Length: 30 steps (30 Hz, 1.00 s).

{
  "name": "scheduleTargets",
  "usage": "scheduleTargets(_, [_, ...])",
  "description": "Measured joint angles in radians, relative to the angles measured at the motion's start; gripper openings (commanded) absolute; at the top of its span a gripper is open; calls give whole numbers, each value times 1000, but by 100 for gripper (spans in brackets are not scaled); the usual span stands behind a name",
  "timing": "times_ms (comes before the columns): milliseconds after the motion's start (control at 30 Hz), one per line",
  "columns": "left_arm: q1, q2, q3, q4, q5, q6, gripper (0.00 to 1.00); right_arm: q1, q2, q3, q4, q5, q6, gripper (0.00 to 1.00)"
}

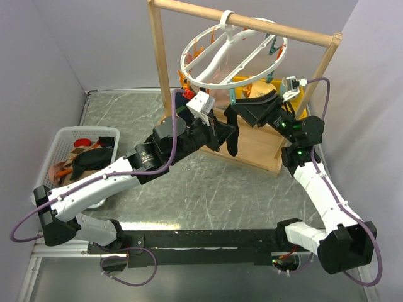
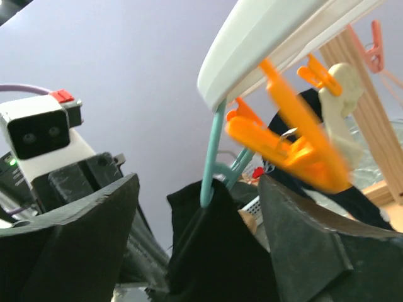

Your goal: Remove the socks clipped to the hanger

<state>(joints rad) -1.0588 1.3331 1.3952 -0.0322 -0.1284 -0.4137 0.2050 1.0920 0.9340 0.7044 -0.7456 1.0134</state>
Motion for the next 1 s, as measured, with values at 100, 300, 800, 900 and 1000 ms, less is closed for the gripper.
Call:
scheduleTargets(100, [0,0,0,0,0,0,1,2,23,16,-9,11,-7,79])
scheduleTargets(300, [0,0,0,0,1,0,1,11,77,76,-38,32,-21,74])
scheduleTargets(800, [0,-13,-45,1,13,-22,1,26,87,130,-100,70,-61,38])
scheduleTargets(900, [0,-15,-57,-2,19,-27,1,26,87,130,-109,74,-66,38])
scheduleTargets(1000, [0,-26,-71,-15,26,-37,1,26,87,130,-120,77,-70,39])
